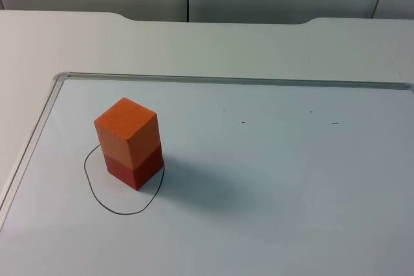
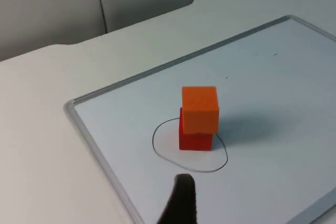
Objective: Pick up one cube with the left hand and another cube with the right hand. First place the cube in the right hand at the target position, then stack the cube in the left hand on top.
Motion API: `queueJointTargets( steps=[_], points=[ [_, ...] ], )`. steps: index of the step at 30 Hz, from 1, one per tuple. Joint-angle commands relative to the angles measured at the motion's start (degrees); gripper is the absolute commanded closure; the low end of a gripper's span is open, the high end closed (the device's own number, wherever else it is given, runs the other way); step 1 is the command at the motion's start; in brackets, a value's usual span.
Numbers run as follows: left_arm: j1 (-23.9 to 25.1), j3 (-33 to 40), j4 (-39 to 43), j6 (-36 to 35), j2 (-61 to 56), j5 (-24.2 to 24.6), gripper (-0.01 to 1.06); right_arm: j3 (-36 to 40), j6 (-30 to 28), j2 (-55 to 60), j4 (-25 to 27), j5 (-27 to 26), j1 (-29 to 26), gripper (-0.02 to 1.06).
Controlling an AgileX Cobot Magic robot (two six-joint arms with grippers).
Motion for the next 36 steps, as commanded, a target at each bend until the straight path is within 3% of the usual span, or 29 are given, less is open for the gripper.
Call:
queueJointTargets(
  steps=[1, 11, 21, 25, 28, 36],
  points=[
    [-0.02, 0.32, 2.37, -0.57, -1.14, 5.62, 0.32, 1.31, 0.16, -4.10, 0.42, 3.60, -0.20, 0.07],
    [-0.02, 1.15, 2.36, -0.57, -1.14, 6.29, 0.32, 2.52, 1.72, -5.91, 0.17, 14.47, -0.32, 0.07],
    [-0.02, 1.15, 2.36, -0.57, -1.14, 6.29, 0.30, 4.42, 1.72, -5.91, -0.13, 15.73, -0.32, 0.07],
    [-0.02, 1.15, 2.36, -0.57, -1.14, 6.29, 0.09, 4.41, 1.72, -5.91, -0.28, 15.84, -0.32, 0.07],
    [-0.02, 1.15, 2.36, -0.57, -1.14, 6.29, 0.00, 4.41, 1.72, -5.91, -0.28, 15.84, -0.32, 0.07],
    [-0.02, 1.27, 5.93, -2.27, -1.14, 5.86, 0.00, 4.52, 1.72, -5.91, -0.38, 15.85, -0.32, 0.07]
  ],
)
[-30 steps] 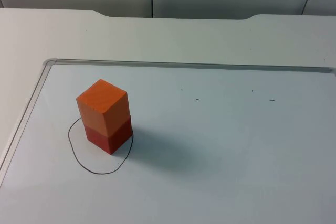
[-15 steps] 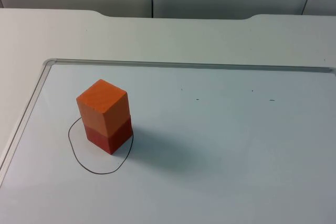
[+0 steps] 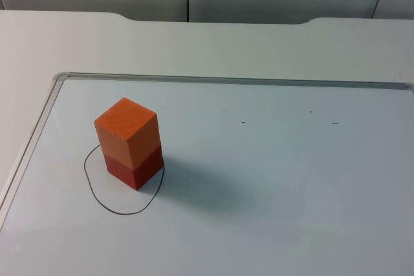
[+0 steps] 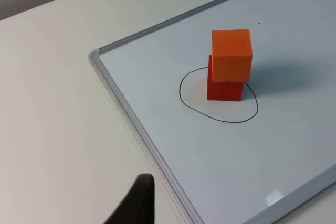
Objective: Pick up one cube with the left hand and another cube with the right hand. First place the cube in the right hand at the target position, then stack the cube in the left hand on top.
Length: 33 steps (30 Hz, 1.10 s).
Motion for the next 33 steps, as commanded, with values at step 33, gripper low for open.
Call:
queueJointTargets(
  steps=[33],
  points=[
    [-0.02, 0.30, 1.17, -8.82, -0.31, -0.65, 0.00, 0.49, 3.56, -0.24, -0.27, 0.14, -0.32, 0.07]
  ],
)
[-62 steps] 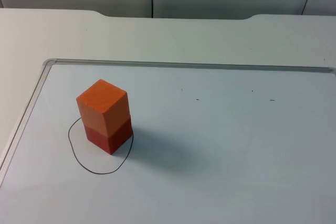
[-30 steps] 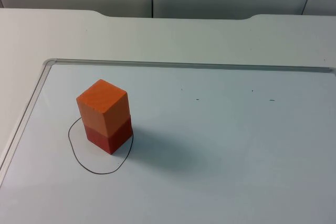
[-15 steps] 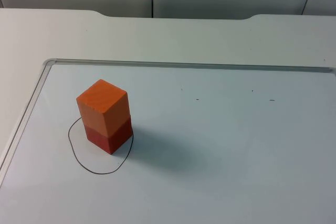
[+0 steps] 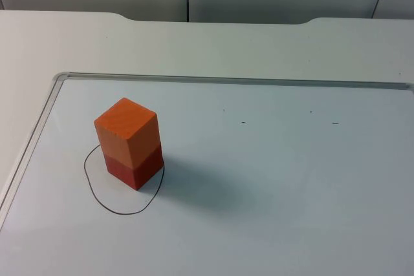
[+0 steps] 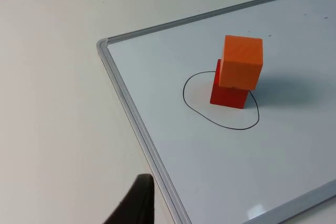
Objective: Pick up one cube with the left hand and another cube with the right hand. First place the cube in the right hand at the target position, then stack the cube in the left hand on top.
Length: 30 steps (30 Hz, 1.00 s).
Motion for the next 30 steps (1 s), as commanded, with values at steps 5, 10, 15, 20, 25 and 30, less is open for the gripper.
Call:
queueJointTargets(
  steps=[5, 10, 15, 20, 25, 30],
  points=[
    [-0.02, 0.17, -0.44, -0.71, -0.31, -0.21, 0.00, 0.46, 0.91, -0.24, -0.24, 0.01, -0.32, 0.07],
    [-0.02, 0.17, -0.44, -0.71, -0.31, -0.21, 0.00, 0.56, 1.68, -0.24, -0.61, 0.01, -0.32, 0.07],
    [-0.02, 0.17, -0.44, -0.71, -0.31, -0.21, 0.00, 0.56, 1.68, -0.24, -0.73, 0.01, -0.32, 0.07],
    [-0.02, 0.17, -0.44, -0.71, -0.31, -0.21, 0.00, 0.56, 1.68, -0.24, -0.73, 0.01, -0.32, 0.07],
    [-0.02, 0.38, 0.57, -0.86, -0.31, -0.94, 0.00, 0.56, 1.68, -0.24, -0.73, 0.01, -0.32, 0.07],
    [-0.02, 1.93, -0.29, 1.59, -0.31, -3.88, 0.00, 0.56, 1.68, -0.24, -0.73, 0.01, -0.32, 0.07]
  ],
)
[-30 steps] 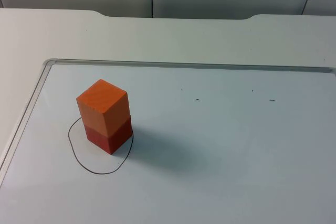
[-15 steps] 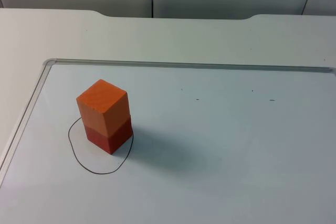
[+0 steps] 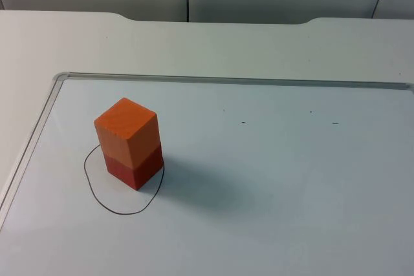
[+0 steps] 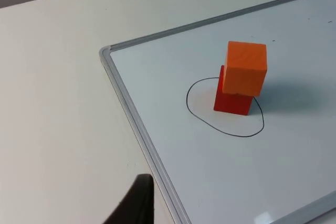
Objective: Pick up one cube with the left hand and another cube with the right hand. First place the cube in the right hand at the target position, then stack the cube in the left hand on top.
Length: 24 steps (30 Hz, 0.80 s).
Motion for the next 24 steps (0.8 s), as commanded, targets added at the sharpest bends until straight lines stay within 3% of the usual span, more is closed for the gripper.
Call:
queueJointTargets(
  steps=[1, 7, 24],
  points=[
    [-0.02, 0.42, -0.72, 0.79, -0.22, -1.14, 0.00, 0.56, 0.00, -0.24, -0.40, 0.01, -0.32, 0.07],
    [-0.02, 0.42, -3.52, 5.56, -0.22, -1.26, 0.00, 0.56, 0.00, -0.24, -0.40, 0.01, -0.32, 0.07],
    [-0.02, 0.52, -3.51, 5.56, -0.22, -1.26, 0.00, 0.56, 0.00, -0.24, -0.40, 0.01, -0.32, 0.07]
  ],
)
